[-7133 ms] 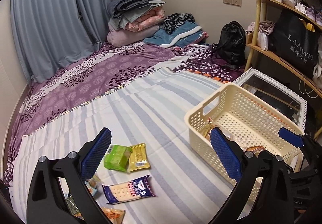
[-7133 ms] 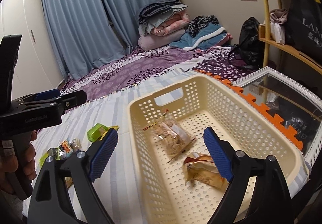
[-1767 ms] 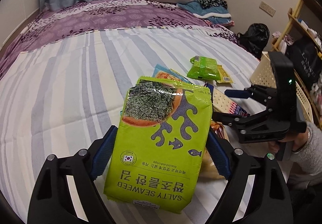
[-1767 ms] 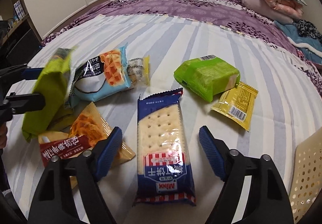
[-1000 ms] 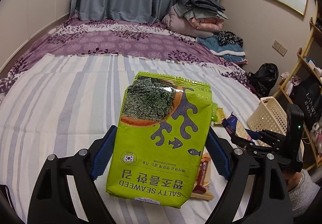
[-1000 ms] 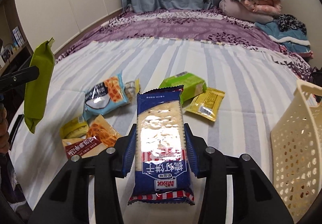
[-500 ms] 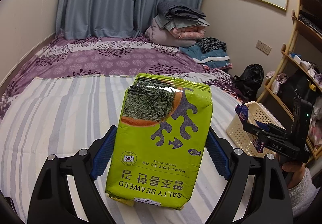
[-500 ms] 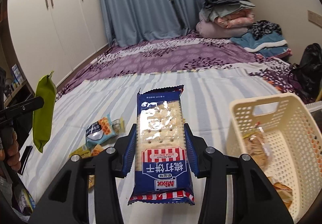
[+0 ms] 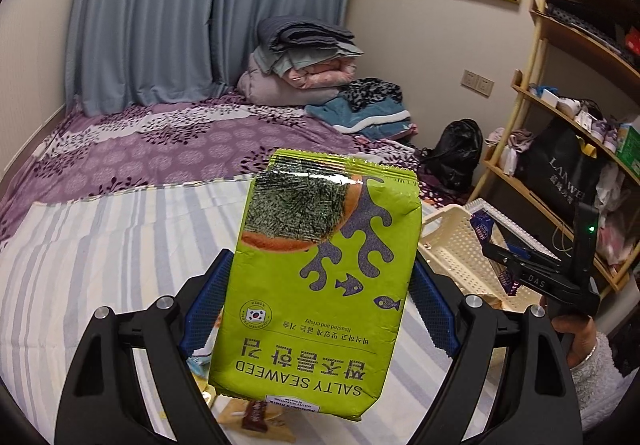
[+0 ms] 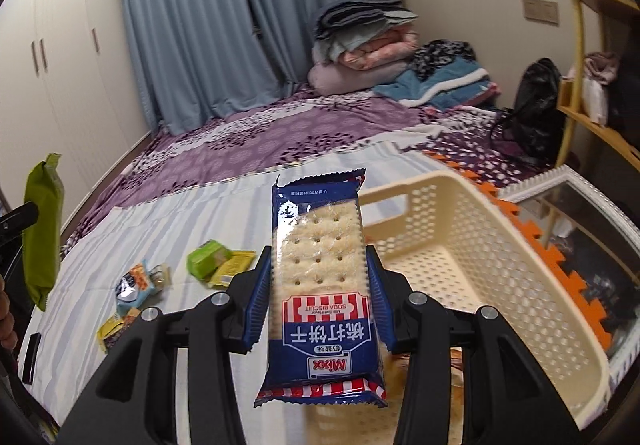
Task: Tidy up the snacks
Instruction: 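Carry the seaweed bag and cracker pack over the cream basket and release both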
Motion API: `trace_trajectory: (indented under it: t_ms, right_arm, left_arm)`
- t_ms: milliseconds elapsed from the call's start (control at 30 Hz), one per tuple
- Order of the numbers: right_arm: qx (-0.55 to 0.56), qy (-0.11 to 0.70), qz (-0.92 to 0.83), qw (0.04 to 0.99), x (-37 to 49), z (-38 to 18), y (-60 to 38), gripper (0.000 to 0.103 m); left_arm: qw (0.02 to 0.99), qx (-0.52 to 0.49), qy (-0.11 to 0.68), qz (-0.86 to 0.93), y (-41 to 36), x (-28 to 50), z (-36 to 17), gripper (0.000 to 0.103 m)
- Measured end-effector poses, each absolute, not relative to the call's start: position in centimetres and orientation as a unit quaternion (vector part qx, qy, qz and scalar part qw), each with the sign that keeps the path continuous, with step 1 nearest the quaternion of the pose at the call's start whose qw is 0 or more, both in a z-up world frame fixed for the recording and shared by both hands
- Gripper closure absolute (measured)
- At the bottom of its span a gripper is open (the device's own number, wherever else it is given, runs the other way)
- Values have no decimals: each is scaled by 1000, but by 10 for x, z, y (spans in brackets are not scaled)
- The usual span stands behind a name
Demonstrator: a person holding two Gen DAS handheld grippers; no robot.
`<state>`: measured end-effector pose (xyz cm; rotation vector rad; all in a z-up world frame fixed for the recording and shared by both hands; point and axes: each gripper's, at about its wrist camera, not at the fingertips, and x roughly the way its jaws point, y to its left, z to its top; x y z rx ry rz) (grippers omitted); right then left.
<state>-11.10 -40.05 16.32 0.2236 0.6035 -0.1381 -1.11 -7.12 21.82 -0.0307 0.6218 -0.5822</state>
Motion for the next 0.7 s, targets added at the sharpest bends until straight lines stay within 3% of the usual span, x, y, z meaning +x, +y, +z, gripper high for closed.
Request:
trace_trajectory:
  t_ms: [300, 367, 400, 433, 700]
  right_arm:
    - [125, 295, -115, 940, -133, 160, -431, 58]
    - [132, 293, -125, 939, -138, 158, -438, 48]
    - [139, 287, -129, 939, -143, 158, -443, 34]
    - [142, 283, -132, 939, -145, 158, -445, 29]
    - [159, 272, -158, 936, -164, 156, -464, 29]
  left_arm:
    - [899, 8, 292, -327, -124, -17, 229, 17]
    - [895, 13, 292, -338, -138, -18, 230, 17]
    - [892, 15, 293, -343, -144, -19, 229, 17]
    - [890, 18, 294, -349, -151, -19, 229, 17]
    - [865, 33, 300, -401, -210, -25, 225, 17]
